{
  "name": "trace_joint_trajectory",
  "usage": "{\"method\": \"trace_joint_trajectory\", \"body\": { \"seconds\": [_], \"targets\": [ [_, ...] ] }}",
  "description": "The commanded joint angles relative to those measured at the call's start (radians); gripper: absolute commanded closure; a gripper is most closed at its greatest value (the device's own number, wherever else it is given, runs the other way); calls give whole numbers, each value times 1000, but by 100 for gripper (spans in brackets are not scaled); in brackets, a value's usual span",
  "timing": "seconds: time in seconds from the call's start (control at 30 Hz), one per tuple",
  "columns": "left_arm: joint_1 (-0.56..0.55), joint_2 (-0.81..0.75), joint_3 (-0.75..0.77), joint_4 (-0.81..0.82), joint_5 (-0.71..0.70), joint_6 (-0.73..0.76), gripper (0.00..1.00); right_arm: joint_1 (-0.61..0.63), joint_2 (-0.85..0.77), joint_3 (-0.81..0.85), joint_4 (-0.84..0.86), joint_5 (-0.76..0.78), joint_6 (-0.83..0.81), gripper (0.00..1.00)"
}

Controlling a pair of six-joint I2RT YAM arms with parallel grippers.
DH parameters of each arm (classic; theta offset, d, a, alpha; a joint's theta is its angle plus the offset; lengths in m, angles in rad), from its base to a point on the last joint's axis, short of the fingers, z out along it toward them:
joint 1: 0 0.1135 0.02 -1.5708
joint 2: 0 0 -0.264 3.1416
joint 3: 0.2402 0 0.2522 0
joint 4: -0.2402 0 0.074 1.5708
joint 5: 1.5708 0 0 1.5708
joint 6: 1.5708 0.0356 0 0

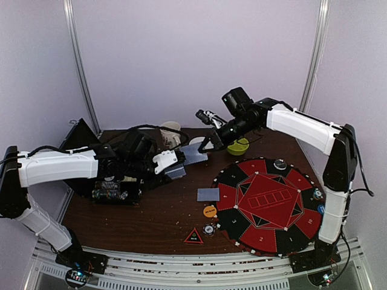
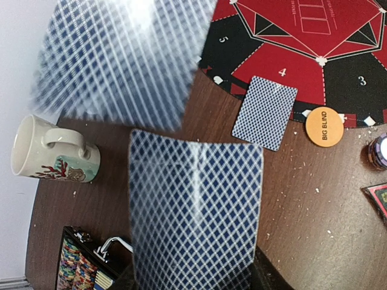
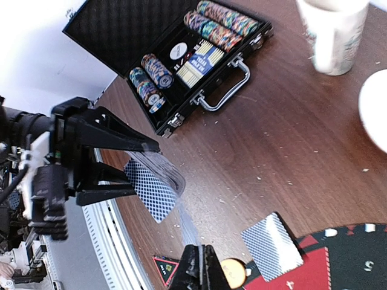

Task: Distribute texas hold em gaming equipment
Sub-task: Pick up the poker card from the big blind area, then distribute the poker card in the small blind area.

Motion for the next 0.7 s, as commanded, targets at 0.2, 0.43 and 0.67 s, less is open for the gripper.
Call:
{"method": "trace_joint_trajectory", "body": {
  "seconds": [0.2,0.43,0.67],
  "targets": [
    [-1,-15,10,56,24,0,55,-229,-190,-114,-208,282,-102,100],
    [-1,-28,11,56,37,-1,55,-458,-279,-350,-334,660,-226,100],
    [-1,-41,14,55,56,-4,55,-620,-296,-447,-346,756,-434,100]
  ]
}}
